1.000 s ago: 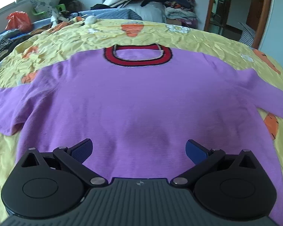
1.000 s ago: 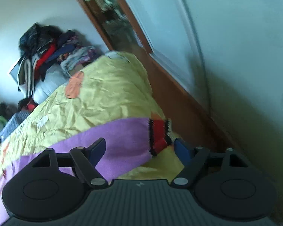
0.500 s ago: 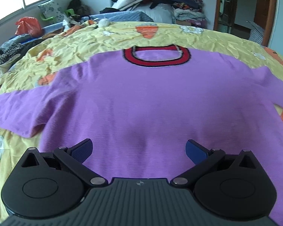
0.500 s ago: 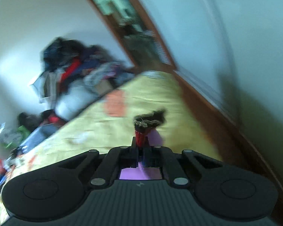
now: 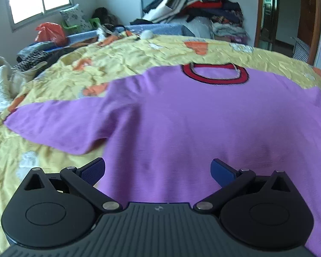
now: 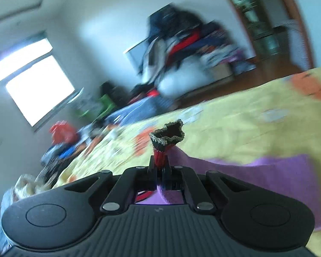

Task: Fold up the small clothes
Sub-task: 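Lift the cuff and fold the sleeve across the sweater body with the right gripper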

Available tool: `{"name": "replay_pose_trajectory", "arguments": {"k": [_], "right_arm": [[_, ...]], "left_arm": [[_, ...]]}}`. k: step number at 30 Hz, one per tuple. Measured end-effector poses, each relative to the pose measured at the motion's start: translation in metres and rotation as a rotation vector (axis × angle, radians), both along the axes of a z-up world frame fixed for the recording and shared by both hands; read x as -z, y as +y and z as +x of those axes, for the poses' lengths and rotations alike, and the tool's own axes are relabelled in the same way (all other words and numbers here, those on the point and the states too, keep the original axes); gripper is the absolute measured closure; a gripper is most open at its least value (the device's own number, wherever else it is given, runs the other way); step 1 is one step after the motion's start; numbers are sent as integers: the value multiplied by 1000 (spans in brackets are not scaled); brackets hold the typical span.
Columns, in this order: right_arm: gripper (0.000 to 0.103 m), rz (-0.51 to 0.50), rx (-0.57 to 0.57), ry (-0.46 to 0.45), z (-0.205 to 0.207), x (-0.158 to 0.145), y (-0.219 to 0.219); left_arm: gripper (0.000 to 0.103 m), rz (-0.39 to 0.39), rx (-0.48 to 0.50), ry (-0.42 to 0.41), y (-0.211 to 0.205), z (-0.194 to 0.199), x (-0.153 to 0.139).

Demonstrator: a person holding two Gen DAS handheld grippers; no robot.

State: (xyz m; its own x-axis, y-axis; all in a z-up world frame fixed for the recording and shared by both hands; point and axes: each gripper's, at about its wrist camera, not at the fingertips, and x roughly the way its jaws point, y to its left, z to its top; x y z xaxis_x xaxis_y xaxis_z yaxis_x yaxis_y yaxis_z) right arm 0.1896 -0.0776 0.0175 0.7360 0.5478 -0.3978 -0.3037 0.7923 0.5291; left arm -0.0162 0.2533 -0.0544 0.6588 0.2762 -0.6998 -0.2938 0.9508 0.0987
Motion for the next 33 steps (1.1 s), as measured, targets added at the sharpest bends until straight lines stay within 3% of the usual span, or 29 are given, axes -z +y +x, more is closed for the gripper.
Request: {"name": "replay_pose_trajectory", "arguments": {"k": [5,12,20,27,29,31,33], "right_arm": [[100,-52,-151,38,-1,25,106],[100,-123,-258,101,-16,58,204],[100,-152,-306,120,-21,81,252],[97,-282,-356,163,-14,112,296],[86,-312,-369,107,-21,113,302],[51,-316,-406,103,-27,106,302],[38,-295,-432,40,-42,91,285]], "left_arm": [[0,-43,-55,-9,32,-20,-4],[0,-64,-122,11,63,-38,0],[0,-69,-153,13,78,-46,3],[0,-92,-172,12,83,-47,6],[0,-97,-172,15,84,-46,7],[0,-96,-175,17,83,-44,6],[0,-95,-177,14,83,-43,5]]}}
